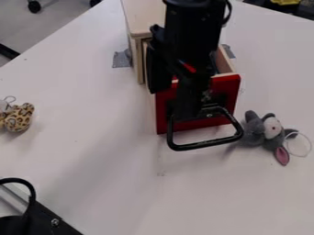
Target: Close the drawer
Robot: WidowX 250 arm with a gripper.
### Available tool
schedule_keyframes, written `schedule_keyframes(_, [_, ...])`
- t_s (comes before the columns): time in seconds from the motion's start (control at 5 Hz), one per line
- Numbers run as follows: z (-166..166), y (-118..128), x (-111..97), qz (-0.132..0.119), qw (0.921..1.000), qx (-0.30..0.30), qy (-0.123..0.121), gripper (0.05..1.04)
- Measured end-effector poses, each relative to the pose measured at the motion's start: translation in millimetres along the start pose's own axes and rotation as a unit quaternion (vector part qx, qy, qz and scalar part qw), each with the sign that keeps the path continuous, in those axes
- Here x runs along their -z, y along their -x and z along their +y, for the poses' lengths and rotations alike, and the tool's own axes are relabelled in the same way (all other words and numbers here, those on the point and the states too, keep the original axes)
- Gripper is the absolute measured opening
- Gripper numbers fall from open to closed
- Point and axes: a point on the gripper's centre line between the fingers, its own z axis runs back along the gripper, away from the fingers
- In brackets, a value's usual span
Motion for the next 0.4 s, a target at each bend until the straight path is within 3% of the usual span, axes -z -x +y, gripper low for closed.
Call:
schedule_keyframes(0.2, [-11.9,-0.7,13.5,-0.004,0.9999,0.014,0.000,0.998])
schedule_keyframes(0.4, [-23.3,-5.3,23.4,-0.023,0.9994,0.026,0.008,0.998])
